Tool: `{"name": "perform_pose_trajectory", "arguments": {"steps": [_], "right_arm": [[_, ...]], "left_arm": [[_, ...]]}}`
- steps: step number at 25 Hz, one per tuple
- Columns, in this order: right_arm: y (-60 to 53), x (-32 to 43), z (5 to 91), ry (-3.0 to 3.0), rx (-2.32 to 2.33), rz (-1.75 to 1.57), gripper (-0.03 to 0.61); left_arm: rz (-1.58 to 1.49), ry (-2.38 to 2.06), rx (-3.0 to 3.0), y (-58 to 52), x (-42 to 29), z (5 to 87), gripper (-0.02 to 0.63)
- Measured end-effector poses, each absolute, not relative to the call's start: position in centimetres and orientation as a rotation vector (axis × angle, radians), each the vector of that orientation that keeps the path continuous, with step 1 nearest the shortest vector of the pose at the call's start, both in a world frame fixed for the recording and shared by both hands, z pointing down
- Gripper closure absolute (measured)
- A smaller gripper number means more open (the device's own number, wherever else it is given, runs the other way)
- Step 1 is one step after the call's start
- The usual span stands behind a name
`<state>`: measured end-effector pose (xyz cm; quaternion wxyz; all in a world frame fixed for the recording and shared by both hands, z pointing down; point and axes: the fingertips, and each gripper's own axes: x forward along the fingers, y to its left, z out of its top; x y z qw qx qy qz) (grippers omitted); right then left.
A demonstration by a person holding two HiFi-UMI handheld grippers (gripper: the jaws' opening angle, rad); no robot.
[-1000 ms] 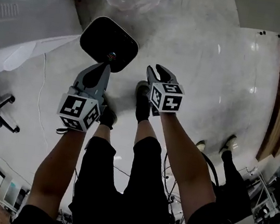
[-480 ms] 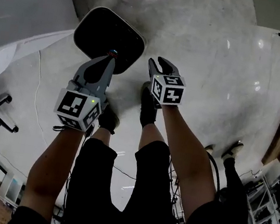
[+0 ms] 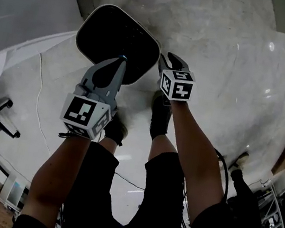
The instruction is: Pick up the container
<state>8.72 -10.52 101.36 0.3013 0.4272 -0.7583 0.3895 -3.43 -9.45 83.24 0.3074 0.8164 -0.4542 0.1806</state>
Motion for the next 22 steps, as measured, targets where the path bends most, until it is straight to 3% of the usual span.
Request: {"name": "perform_pose_trajectory", "arguments": {"steps": [18,22], "right_arm": [[-12.1,7.4,106.6,-2.119,1.019,1.078,0.488],[-11.9,6.8,106.6,-2.15,0.961,1.132,0.523]], "left_arm": [[0.446,-1.206,2.155,-8.5,-4.2,86.2,0.605],[0.449,-1.199,2.157,-8.2,-4.2,86.6,0.606]]}}
